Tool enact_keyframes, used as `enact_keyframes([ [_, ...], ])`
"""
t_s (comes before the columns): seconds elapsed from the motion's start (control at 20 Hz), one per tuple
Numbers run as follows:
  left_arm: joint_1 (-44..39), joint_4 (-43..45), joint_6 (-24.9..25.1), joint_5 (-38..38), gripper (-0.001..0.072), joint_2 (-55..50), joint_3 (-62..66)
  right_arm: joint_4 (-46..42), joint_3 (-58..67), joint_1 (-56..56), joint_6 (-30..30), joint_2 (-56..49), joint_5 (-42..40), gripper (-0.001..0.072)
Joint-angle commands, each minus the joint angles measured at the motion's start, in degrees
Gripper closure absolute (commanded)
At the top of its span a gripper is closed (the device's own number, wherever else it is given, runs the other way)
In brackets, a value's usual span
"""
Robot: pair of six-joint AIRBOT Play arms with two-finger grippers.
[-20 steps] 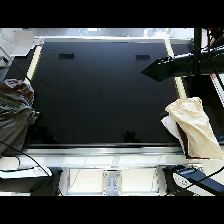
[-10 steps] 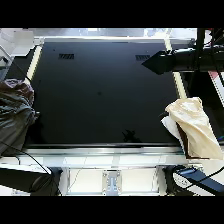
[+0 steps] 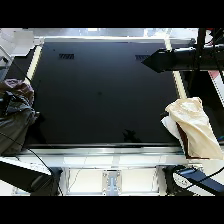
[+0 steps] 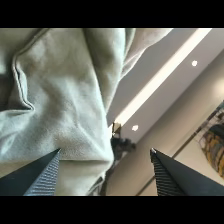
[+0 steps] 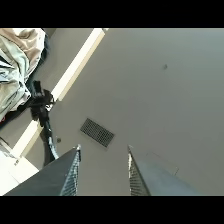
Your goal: Fold the shirts.
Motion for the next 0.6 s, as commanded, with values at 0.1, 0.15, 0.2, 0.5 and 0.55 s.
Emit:
enact_keyframes([
  [0.1,-0.2,7.3,0.2,-1.2,0.0047,-0.9,0.0,0.0,0.0,0.0,0.2,0.0,-0.2,0.0379],
  [0.15,-0.3,7.4,0.2,-1.1,0.0047,-1.0,0.0,0.0,0.0,0.0,0.2,0.0,-0.3,0.0379],
  [0.2,-0.6,7.5,0.2,-0.8,0.0047,-1.2,0.0,0.0,0.0,0.0,0.2,0.0,-0.2,0.0379],
  [0.5,-2.6,5.9,0.2,1.2,0.0050,-3.4,0.0,0.0,0.0,0.0,0.2,0.0,-0.3,0.0379],
  [0.55,-2.8,4.3,0.2,1.3,0.0063,-4.1,0.0,0.0,0.0,0.0,0.2,0.0,-0.3,0.0379],
])
